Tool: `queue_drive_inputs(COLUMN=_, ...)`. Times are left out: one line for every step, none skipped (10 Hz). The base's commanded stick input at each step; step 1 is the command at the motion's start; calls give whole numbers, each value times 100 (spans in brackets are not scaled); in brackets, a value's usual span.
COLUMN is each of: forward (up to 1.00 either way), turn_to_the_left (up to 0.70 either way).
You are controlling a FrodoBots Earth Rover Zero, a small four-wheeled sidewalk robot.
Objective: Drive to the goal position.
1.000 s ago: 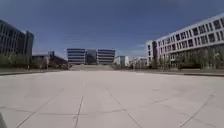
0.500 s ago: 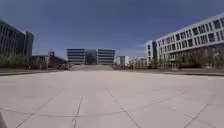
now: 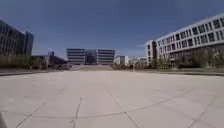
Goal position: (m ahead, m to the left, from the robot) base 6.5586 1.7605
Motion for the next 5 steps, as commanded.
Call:
queue_drive_inputs(forward=9, turn_to_the_left=-5)
queue_drive_inputs(forward=9, turn_to_the_left=-5)
queue_drive_inputs(forward=9, turn_to_the_left=-5)
queue_drive_inputs(forward=9, turn_to_the_left=-5)
queue_drive_inputs(forward=9, turn_to_the_left=-5)
